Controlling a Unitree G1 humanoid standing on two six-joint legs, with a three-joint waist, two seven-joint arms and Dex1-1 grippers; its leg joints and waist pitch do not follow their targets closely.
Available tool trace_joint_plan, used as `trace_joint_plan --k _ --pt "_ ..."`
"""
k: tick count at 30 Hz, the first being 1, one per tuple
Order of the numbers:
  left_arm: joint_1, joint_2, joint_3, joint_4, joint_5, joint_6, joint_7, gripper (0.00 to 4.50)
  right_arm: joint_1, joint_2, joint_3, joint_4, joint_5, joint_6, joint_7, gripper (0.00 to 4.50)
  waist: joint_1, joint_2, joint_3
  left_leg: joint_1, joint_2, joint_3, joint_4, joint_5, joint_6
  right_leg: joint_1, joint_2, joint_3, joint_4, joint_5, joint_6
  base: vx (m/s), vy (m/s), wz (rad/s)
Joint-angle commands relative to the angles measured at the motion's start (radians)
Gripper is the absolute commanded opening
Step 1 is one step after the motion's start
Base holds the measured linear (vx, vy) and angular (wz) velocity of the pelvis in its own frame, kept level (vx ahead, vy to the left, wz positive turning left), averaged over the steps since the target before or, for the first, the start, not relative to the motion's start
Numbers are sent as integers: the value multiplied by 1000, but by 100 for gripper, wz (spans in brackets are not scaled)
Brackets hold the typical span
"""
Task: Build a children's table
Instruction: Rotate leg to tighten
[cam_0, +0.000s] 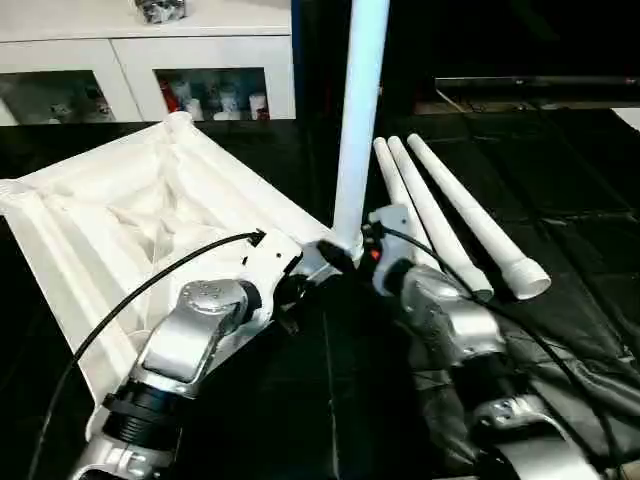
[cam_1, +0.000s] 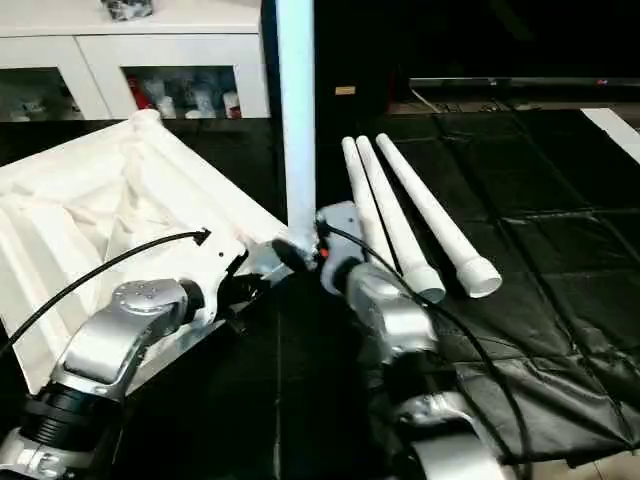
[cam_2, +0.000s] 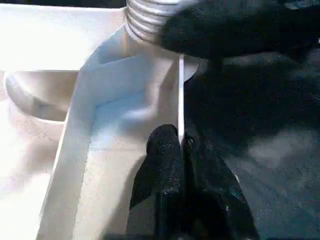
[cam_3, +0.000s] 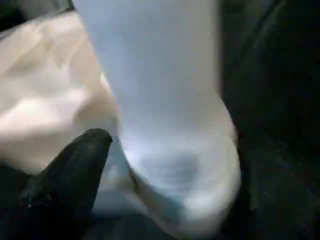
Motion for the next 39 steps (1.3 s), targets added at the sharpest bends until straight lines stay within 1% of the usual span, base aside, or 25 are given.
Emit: trace_joint_plan --k 1,2,3,4,6,7,8,10,11,13,14,15,16,17,19,21,24,25,26,28,31,33,37,38,39 --pt "-34 19 10 -13 -26 -73 -57 0 3 -34 14 -60 10 -4 90 446 8 4 -65 5 90 -39 -65 -104 104 66 -113 77 -78 -157 -195 0 0 0" --pt "-34 26 8 -8 -27 -79 -67 0 6 -46 20 -70 10 -7 110 446 9 3 -65 4 90 -39 -65 -99 107 66 -114 77 -77 -154 -194 0 0 0" --pt "-35 69 -9 19 -24 -134 -129 0 17 -124 57 -112 4 -29 215 446 12 5 -64 4 88 -39 -64 -104 114 66 -114 75 -80 -172 -189 0 0 0" --pt "-35 71 -10 20 -23 -137 -131 0 17 -127 58 -113 4 -30 219 446 12 5 -64 4 88 -39 -64 -104 114 66 -114 75 -80 -172 -189 0 0 0" --pt "-31 119 -30 37 -33 -200 -223 0 21 -209 94 -143 -13 -63 319 446 22 4 -63 6 90 -38 -64 -101 119 63 -114 76 -82 -199 -175 0 0 0" --pt "-31 119 -30 37 -33 -200 -223 0 21 -209 94 -143 -13 -63 319 446 24 6 -63 9 91 -37 -63 -102 117 60 -115 76 -82 -201 -178 0 0 0" --pt "-29 138 -41 44 -32 -232 -257 0 19 -230 100 -150 -11 -65 353 446 27 7 -63 10 90 -37 -62 -102 119 58 -113 76 -83 -202 -178 0 0 0" --pt "-27 173 -63 60 -35 -283 -323 0 20 -265 112 -171 -1 -65 426 446 31 7 -64 9 94 -37 -63 -102 119 60 -112 75 -79 -194 -186 0 0 0" --pt "-24 199 -81 73 -39 -319 -381 0 21 -293 131 -189 5 -65 494 446 35 10 -65 10 98 -38 -64 -101 118 58 -112 76 -76 -180 -193 0 0 0" --pt "-23 206 -86 77 -42 -329 -399 0 21 -300 138 -195 5 -65 515 446 44 10 -66 13 101 -37 -63 -103 119 55 -112 76 -74 -165 -199 0 0 0" --pt "-23 212 -89 85 -46 -339 -418 0 20 -310 148 -199 7 -67 536 446 45 11 -65 15 103 -36 -64 -109 115 52 -113 77 -73 -157 -210 0 0 0" --pt "-24 225 -104 98 -51 -372 -467 0 14 -328 179 -200 7 -81 582 446 50 10 -65 14 101 -36 -64 -119 112 55 -115 77 -74 -168 -211 0 0 0" --pt "-25 227 -106 99 -52 -376 -474 0 13 -330 183 -200 8 -82 589 446 51 9 -64 13 102 -36 -65 -122 109 55 -116 78 -75 -174 -211 0 0 0" --pt "-27 235 -120 107 -51 -407 -511 0 9 -334 204 -200 2 -100 619 446 53 8 -64 12 102 -36 -66 -125 102 57 -117 79 -75 -180 -209 0 0 0" --pt "-28 238 -128 113 -50 -422 -530 0 7 -333 211 -198 -3 -110 632 446 58 6 -64 11 102 -37 -66 -131 98 58 -120 79 -76 -199 -202 0 0 0" --pt "-30 240 -139 117 -52 -438 -556 0 4 -331 222 -196 -4 -110 657 446 63 7 -63 14 103 -35 -67 -139 90 54 -118 80 -79 -220 -197 0 0 0" --pt "-36 240 -153 123 -52 -462 -580 0 5 -333 242 -196 -3 -107 690 446 63 6 -65 13 104 -36 -68 -140 83 56 -118 79 -76 -218 -197 0 0 0" --pt "-37 240 -155 124 -51 -467 -584 0 5 -333 245 -195 -2 -106 693 430 64 7 -65 12 105 -37 -69 -139 82 57 -119 79 -76 -217 -196 0 0 0" --pt "-40 241 -159 127 -51 -472 -594 0 4 -331 248 -192 3 -102 700 430 64 7 -66 12 104 -36 -68 -139 82 57 -118 79 -76 -214 -195 0 0 0" --pt "-47 242 -166 136 -44 -492 -607 0 5 -329 253 -189 10 -97 711 401 64 6 -67 10 102 -36 -67 -131 84 59 -119 79 -75 -207 -193 0 0 0" --pt "-54 243 -172 148 -38 -504 -619 0 10 -332 260 -197 16 -89 725 382 66 7 -68 10 102 -36 -66 -128 85 59 -119 79 -76 -206 -192 0 0 0" --pt "-60 243 -172 162 -36 -513 -628 0 17 -333 262 -203 20 -80 737 359 66 8 -70 9 103 -36 -66 -123 84 60 -118 78 -73 -192 -195 0 0 0" --pt "-65 243 -174 175 -37 -523 -635 0 20 -332 262 -203 25 -74 740 337 68 11 -73 9 103 -37 -65 -123 81 61 -119 77 -71 -181 -201 0 0 0" --pt "-65 242 -174 177 -38 -523 -637 0 21 -332 262 -204 27 -71 741 315 67 11 -72 9 103 -37 -65 -125 80 62 -119 77 -72 -181 -201 0 0 0" --pt "-66 242 -174 179 -40 -523 -638 0 22 -331 262 -204 28 -69 741 307 68 11 -73 9 104 -37 -65 -126 78 62 -119 77 -72 -181 -203 0 0 0"
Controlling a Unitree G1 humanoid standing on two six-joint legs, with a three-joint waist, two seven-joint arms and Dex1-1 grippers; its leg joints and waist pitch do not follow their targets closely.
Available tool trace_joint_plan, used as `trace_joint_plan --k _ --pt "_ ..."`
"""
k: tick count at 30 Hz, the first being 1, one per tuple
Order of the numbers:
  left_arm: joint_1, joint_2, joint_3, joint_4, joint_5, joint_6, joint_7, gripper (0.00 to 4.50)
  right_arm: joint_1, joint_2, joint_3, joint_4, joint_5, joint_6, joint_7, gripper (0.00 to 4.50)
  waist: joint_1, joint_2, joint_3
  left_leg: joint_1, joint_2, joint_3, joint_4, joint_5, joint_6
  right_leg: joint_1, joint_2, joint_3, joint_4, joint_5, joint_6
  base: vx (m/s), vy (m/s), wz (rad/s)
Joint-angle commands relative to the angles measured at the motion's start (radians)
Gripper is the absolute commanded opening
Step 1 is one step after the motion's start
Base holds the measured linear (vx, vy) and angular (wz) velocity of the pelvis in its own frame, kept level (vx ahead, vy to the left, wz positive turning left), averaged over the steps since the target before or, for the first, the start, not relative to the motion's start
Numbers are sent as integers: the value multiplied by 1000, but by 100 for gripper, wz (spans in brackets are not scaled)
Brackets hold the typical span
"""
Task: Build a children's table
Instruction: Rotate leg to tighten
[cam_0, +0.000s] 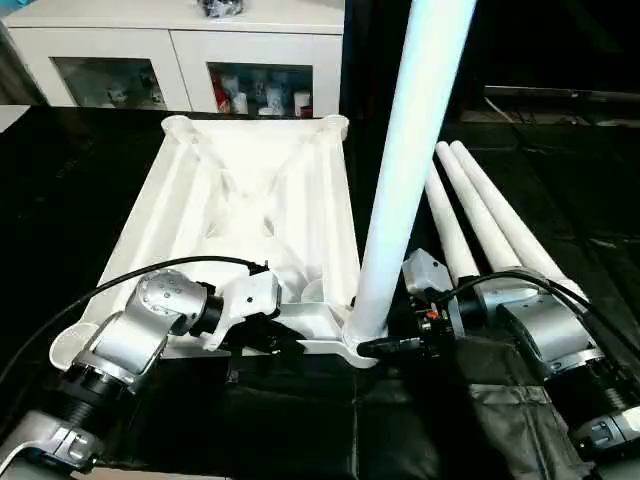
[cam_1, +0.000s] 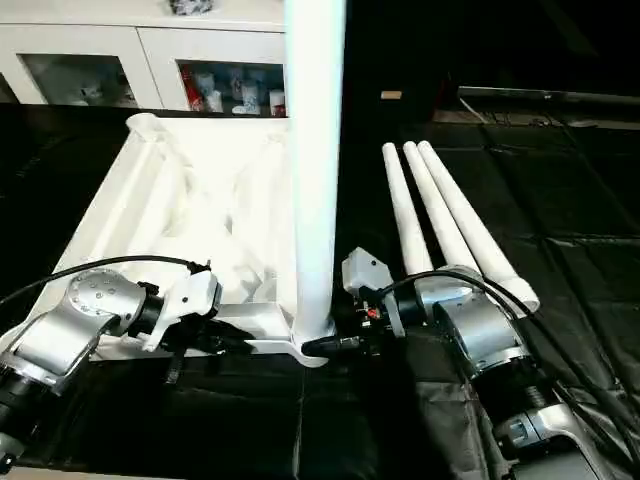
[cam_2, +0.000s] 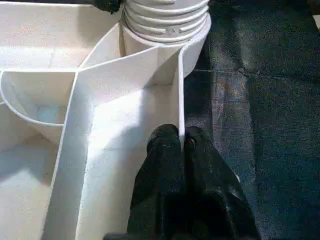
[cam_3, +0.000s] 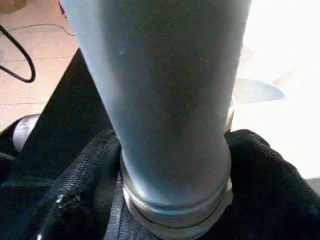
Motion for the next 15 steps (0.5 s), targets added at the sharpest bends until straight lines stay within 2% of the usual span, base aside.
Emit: trace_joint_plan --k 1,4,10,11,13,14,15 --pt "-18 -1 -23 -12 -7 -14 -43 0 5 -6 5 -22 11 6 7 303 -3 9 -76 11 100 -40 -68 -128 74 59 -119 76 -72 -179 -206 0 0 0" --pt "-19 -3 -21 -7 -8 -15 -44 0 11 -5 5 -26 14 13 8 280 -3 8 -77 11 100 -40 -67 -124 73 58 -118 77 -71 -169 -209 0 0 0" --pt "-14 -21 5 -5 -29 24 -10 0 43 22 -7 -50 29 48 -30 273 -1 12 -80 12 101 -40 -67 -124 71 59 -118 76 -70 -157 -210 0 0 0" --pt "-8 -40 33 -16 -48 69 33 0 50 52 -20 -49 24 72 -96 273 -1 15 -78 12 101 -40 -67 -134 65 59 -120 77 -72 -173 -210 0 0 0" --pt "-5 -49 45 -22 -48 90 64 0 52 72 -28 -44 16 79 -143 272 -5 13 -76 11 101 -43 -71 -154 50 61 -121 77 -75 -206 -205 0 0 0" --pt "2 -72 65 -37 -32 128 149 0 53 126 -46 -23 -10 100 -268 272 -8 11 -74 13 99 -43 -72 -167 41 58 -120 77 -79 -236 -198 0 0 0" --pt "8 -90 82 -53 -37 162 187 0 53 155 -55 -14 -20 112 -329 272 -17 10 -71 8 95 -45 -74 -173 30 62 -123 75 -83 -275 -188 0 0 0"
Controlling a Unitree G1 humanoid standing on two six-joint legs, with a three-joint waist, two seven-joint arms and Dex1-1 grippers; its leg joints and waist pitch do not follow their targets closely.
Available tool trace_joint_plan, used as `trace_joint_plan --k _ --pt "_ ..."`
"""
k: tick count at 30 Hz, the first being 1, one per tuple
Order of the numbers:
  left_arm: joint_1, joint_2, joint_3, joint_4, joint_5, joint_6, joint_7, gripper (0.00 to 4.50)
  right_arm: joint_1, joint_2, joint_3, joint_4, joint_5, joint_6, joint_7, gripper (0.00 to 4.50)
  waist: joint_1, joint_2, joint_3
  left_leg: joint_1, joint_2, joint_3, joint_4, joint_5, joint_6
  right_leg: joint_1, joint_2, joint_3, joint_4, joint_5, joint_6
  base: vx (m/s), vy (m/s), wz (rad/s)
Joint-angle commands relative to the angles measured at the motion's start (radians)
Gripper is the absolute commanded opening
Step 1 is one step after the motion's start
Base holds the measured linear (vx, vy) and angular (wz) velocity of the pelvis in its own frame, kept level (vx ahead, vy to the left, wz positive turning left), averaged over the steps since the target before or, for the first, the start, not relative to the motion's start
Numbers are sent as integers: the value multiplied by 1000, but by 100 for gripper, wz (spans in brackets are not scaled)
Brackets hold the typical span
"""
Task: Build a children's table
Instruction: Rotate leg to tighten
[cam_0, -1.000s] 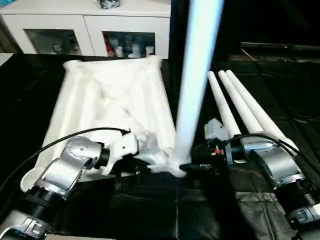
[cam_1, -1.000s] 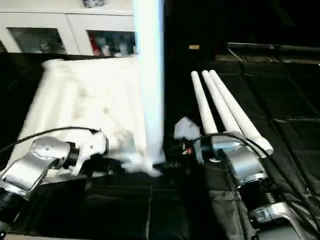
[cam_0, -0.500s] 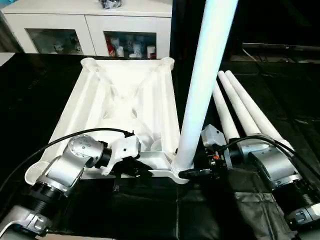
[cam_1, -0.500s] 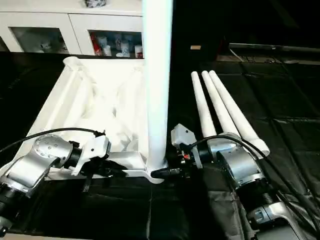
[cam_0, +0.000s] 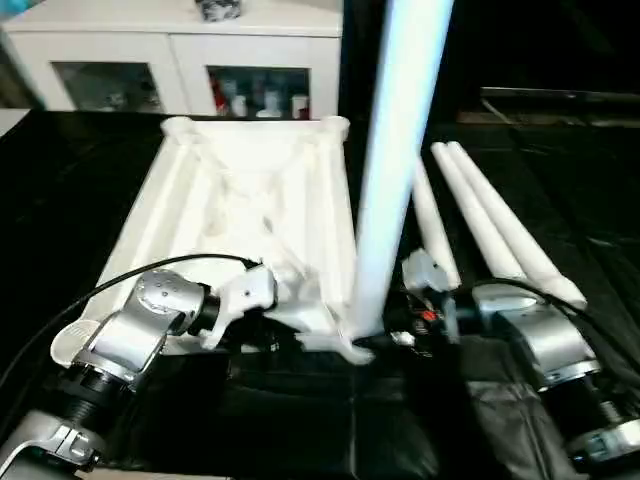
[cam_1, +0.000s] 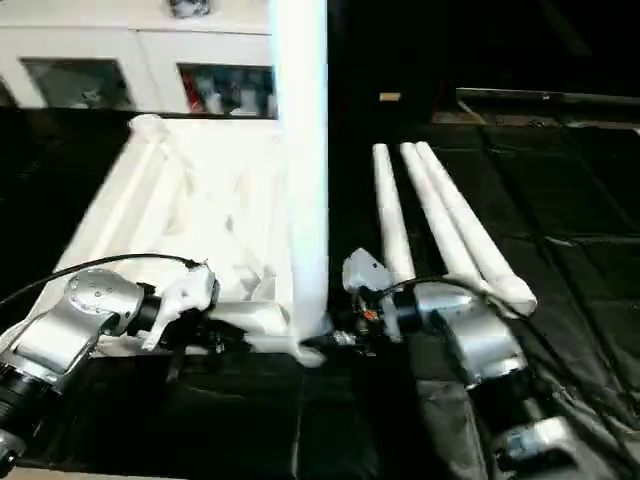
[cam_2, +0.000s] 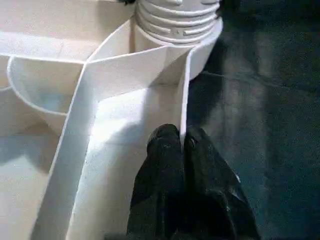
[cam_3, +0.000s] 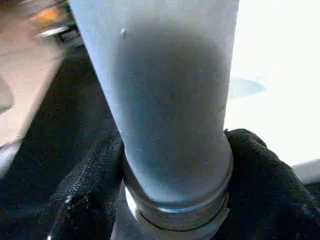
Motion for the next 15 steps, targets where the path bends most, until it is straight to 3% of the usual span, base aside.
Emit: trace_joint_plan --k 1,4,6,8,10,12,14,15 --pt "1 -64 39 -71 -34 74 101 0 1 77 7 23 -20 41 -157 272 -3 5 -68 6 94 -46 -76 -177 30 62 -123 75 -85 -294 -180 0 0 0" --pt "10 -100 66 -115 -43 148 170 0 1 143 -19 36 -13 81 -263 272 -27 1 -63 1 90 -49 -78 -181 22 62 -123 73 -94 -351 -157 0 0 0" --pt "21 -176 116 -164 -26 267 322 0 0 254 -46 71 -27 103 -432 272 -39 0 -60 5 90 -44 -76 -173 28 55 -121 76 -97 -341 -162 0 0 0" --pt "24 -206 134 -176 -17 297 381 0 -2 288 -56 86 -33 112 -490 272 -41 1 -61 6 84 -43 -74 -160 34 55 -119 75 -99 -352 -156 0 0 0" --pt "28 -255 154 -203 -6 340 469 0 -8 344 -75 116 -51 124 -597 272 -42 -3 -60 6 86 -42 -76 -140 43 53 -117 76 -99 -332 -156 0 0 0" --pt "29 -285 163 -221 1 359 519 0 -13 370 -85 131 -63 123 -648 272 -43 1 -61 6 88 -43 -77 -139 45 52 -116 76 -96 -310 -159 0 0 0" --pt "26 -324 164 -257 9 390 573 0 -29 399 -106 159 -68 89 -701 272 -44 -2 -62 6 90 -42 -77 -132 50 52 -118 79 -91 -271 -166 0 0 0" --pt "26 -324 161 -260 9 393 573 0 -31 399 -108 161 -69 85 -704 328 -44 0 -63 5 89 -42 -75 -122 56 54 -117 78 -90 -248 -170 0 0 0"
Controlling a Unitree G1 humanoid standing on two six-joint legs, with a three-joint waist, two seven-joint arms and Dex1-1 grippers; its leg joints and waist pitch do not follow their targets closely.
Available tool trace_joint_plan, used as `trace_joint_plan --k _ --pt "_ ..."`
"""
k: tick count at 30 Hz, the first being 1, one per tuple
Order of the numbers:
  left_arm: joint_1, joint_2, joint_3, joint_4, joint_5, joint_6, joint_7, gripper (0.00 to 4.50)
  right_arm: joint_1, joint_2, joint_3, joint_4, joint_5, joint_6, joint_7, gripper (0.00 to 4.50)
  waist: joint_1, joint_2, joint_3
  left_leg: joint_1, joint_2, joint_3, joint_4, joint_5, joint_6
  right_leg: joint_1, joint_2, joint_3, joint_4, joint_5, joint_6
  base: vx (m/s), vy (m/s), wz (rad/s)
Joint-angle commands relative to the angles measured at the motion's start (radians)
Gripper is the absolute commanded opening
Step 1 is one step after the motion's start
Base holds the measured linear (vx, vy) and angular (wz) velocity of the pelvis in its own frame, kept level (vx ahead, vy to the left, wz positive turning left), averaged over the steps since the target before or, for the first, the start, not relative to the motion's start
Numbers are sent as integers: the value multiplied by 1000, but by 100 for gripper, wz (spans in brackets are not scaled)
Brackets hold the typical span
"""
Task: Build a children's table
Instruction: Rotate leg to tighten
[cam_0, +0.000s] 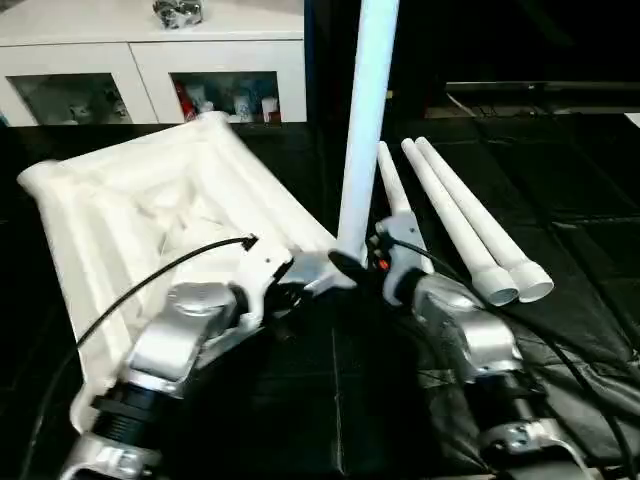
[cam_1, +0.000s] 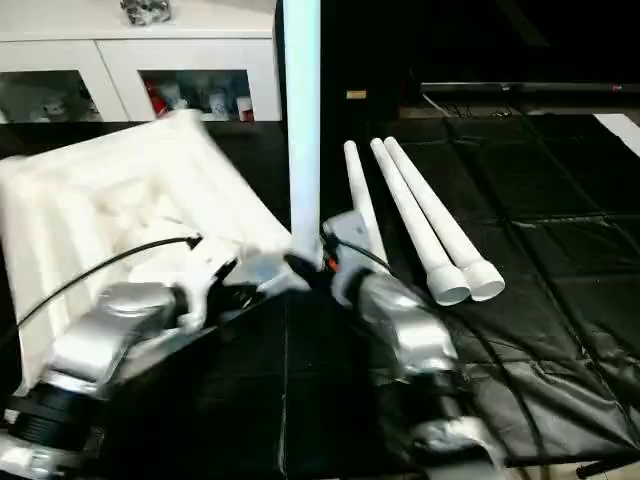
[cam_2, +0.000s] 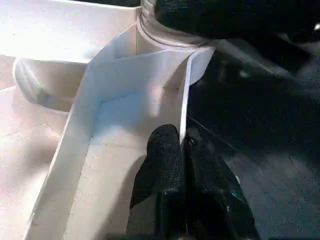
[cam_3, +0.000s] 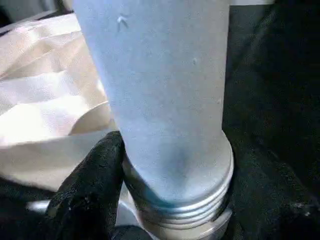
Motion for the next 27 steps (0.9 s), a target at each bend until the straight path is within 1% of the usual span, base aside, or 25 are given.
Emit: trace_joint_plan --k 1,3,5,6,7,8,9,10,11,12,13,14,15,16,17,18,19,20,22,23,24,25,26,27 --pt "-24 -44 23 -79 -41 -24 32 0 22 48 57 63 14 31 22 342 4 -2 -63 4 88 -41 -71 -116 62 57 -118 78 -85 -230 -175 0 0 0" --pt "-22 -24 13 -84 -35 -12 16 0 16 35 43 54 16 25 30 344 3 -1 -62 1 85 -40 -70 -112 77 57 -116 78 -84 -207 -175 0 0 0" --pt "-22 -14 13 -82 -32 -12 11 0 16 24 43 47 16 19 43 370 3 1 -62 1 85 -41 -71 -120 79 58 -116 78 -86 -211 -171 0 0 0" --pt "-21 -4 15 -81 -31 -7 7 0 17 11 42 39 14 11 57 382 3 0 -63 1 85 -41 -70 -113 81 59 -116 78 -84 -200 -172 0 0 0" --pt "-22 -3 16 -81 -31 -6 6 0 17 9 42 38 13 10 61 382 3 0 -61 -1 85 -40 -70 -114 84 59 -116 78 -84 -198 -174 0 0 0" --pt "-22 -3 16 -81 -31 -6 6 0 17 9 42 38 13 10 61 389 3 0 -61 0 85 -41 -71 -115 84 59 -116 78 -83 -200 -174 0 0 0" --pt "-22 9 13 -80 -32 -6 0 0 18 -7 44 33 13 2 84 397 3 2 -60 1 86 -42 -72 -126 82 57 -116 76 -86 -215 -172 0 0 0" --pt "-22 20 12 -76 -34 -8 -9 0 20 -26 46 24 17 -3 112 407 3 2 -59 4 87 -41 -72 -137 81 57 -115 77 -87 -224 -170 0 0 0" --pt "-23 37 7 -68 -35 -20 -27 0 23 -55 53 9 22 -15 158 416 3 2 -58 4 86 -40 -72 -139 81 56 -115 77 -88 -229 -170 0 0 0" --pt "-22 72 -5 -53 -39 -57 -76 0 29 -119 66 -24 34 -34 259 421 5 0 -58 1 84 -40 -71 -141 83 59 -114 77 -88 -235 -163 0 0 0" --pt "-22 72 -5 -53 -39 -57 -76 0 29 -119 66 -24 34 -34 259 428 6 -1 -58 1 85 -40 -71 -144 90 59 -114 78 -88 -242 -154 0 0 0" --pt "-21 88 -12 -46 -41 -76 -101 0 31 -147 71 -39 40 -40 304 428 9 0 -58 2 85 -41 -71 -140 92 59 -114 77 -89 -242 -153 0 0 0" --pt "-21 113 -24 -35 -39 -104 -138 0 31 -189 78 -56 45 -44 364 439 10 -1 -59 0 85 -42 -69 -130 100 60 -114 76 -87 -227 -159 0 0 0" --pt "-20 116 -25 -35 -38 -107 -142 0 31 -193 79 -58 45 -45 371 447 10 -1 -59 0 85 -42 -69 -130 100 60 -114 76 -87 -227 -159 0 0 0" --pt "-19 158 -48 -27 -37 -145 -206 0 31 -258 89 -79 53 -56 470 447 12 0 -60 1 85 -42 -68 -120 107 59 -113 75 -86 -210 -162 0 0 0" --pt "-19 180 -57 -25 -42 -160 -241 0 29 -294 96 -88 57 -61 525 447 15 -1 -60 1 86 -42 -67 -122 116 61 -112 75 -85 -207 -162 0 0 0" --pt "-18 195 -64 -28 -48 -175 -273 0 30 -319 106 -95 57 -77 566 447 18 1 -60 3 86 -40 -65 -115 120 58 -112 76 -83 -202 -166 0 0 0" --pt "-18 211 -73 -30 -53 -184 -302 0 31 -340 115 -102 58 -88 603 447 19 2 -60 6 87 -38 -64 -116 121 54 -112 77 -84 -203 -170 0 0 0" --pt "-17 233 -88 -32 -55 -206 -340 0 31 -364 126 -111 61 -99 648 447 24 3 -59 6 90 -39 -65 -116 120 54 -113 76 -84 -211 -183 0 0 0" --pt "-11 259 -105 -34 -67 -244 -403 0 28 -395 146 -114 58 -120 700 447 27 2 -60 5 90 -40 -65 -113 122 55 -112 74 -82 -205 -186 0 0 0" --pt "-7 284 -124 -32 -70 -281 -459 0 23 -418 160 -114 56 -131 743 447 32 4 -60 6 94 -40 -65 -113 123 53 -113 74 -80 -203 -188 0 0 0" --pt "-6 287 -127 -30 -70 -287 -466 0 22 -421 162 -113 57 -132 749 447 35 4 -61 8 95 -40 -65 -113 124 51 -113 75 -81 -202 -190 0 0 0" --pt "-5 304 -142 -23 -69 -313 -505 0 17 -436 173 -110 56 -144 783 447 41 6 -61 15 97 -37 -64 -121 120 45 -111 77 -80 -196 -199 0 0 0" --pt "-4 309 -146 -19 -70 -318 -518 0 16 -440 178 -109 55 -151 795 447 47 6 -59 16 98 -34 -64 -133 111 45 -112 80 -80 -200 -207 0 0 0"
